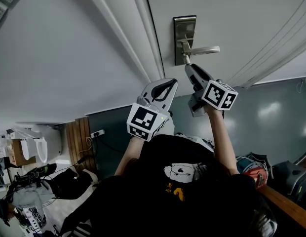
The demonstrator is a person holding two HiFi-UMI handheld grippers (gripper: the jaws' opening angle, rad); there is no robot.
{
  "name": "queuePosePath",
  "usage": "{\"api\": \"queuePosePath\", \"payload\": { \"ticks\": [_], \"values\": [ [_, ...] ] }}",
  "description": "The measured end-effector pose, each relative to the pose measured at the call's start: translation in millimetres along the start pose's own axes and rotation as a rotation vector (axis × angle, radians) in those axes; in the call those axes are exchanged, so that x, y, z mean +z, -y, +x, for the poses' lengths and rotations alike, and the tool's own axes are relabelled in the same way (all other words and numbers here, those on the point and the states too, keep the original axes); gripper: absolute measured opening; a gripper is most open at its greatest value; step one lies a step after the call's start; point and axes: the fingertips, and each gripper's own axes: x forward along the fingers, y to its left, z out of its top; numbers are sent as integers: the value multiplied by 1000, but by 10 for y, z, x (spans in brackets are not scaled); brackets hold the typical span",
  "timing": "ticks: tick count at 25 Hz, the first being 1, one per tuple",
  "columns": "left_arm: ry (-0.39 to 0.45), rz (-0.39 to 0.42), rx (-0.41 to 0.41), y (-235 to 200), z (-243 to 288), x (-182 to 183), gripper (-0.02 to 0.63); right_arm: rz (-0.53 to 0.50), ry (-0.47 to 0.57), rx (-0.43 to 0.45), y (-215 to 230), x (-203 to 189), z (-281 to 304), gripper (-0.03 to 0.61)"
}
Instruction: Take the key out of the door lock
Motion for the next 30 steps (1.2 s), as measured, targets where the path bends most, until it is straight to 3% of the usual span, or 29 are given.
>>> {"api": "queuePosePath", "payload": {
  "ticks": [5,7,13,30],
  "values": [
    [-6,-6,-2,-87,67,-29,8,102,19,-38,217,4,208,149],
    [-8,-8,-3,-110,77,-36,8,130,31,-46,276,3,214,116],
    [-15,-13,-9,-159,106,-78,8,235,72,-4,285,-6,197,123],
    [-24,-15,-7,-285,130,-129,8,268,54,-43,493,-32,556,137]
  ]
}}
